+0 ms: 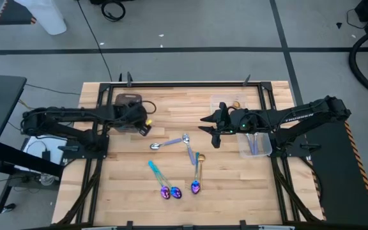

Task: Sort silverware by color (type)
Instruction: Put the blue spoon into the black bin

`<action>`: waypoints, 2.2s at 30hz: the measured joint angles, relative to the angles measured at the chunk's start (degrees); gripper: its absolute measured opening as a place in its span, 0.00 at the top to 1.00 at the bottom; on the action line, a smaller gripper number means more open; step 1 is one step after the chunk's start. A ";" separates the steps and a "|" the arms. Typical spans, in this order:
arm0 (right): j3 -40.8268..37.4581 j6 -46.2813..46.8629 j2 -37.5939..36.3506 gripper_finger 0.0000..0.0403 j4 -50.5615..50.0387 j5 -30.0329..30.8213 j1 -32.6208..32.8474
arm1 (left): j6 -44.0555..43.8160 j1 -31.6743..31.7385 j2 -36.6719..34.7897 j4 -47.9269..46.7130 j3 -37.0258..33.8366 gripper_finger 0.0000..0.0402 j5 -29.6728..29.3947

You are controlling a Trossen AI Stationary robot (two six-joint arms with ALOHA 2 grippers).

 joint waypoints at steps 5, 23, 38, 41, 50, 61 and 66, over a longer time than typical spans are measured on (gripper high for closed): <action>0.00 0.11 0.00 0.58 0.02 0.00 0.00 | -3.42 -3.63 0.04 1.33 -0.01 0.64 0.00; 0.06 -0.02 0.68 0.58 -0.10 0.00 -0.04 | 18.88 -26.98 9.24 18.95 -0.01 0.64 8.11; 0.02 -0.04 0.66 0.58 0.30 0.00 -0.07 | 21.91 -35.15 21.88 31.51 -0.04 0.64 12.25; 0.02 -0.06 0.66 0.58 0.37 0.00 -0.06 | 22.08 -35.26 22.66 33.88 -0.06 0.64 14.76; 0.02 -0.05 0.66 0.58 0.26 0.00 -0.04 | 31.21 -37.47 23.98 39.02 -0.01 0.65 16.64; 0.00 -0.05 0.66 0.58 0.04 0.00 -0.04 | 33.40 -39.02 27.62 35.16 -0.04 0.65 18.68; -0.02 -0.04 0.63 0.58 0.04 0.00 -0.05 | 33.43 -39.02 27.88 33.47 0.01 0.65 20.41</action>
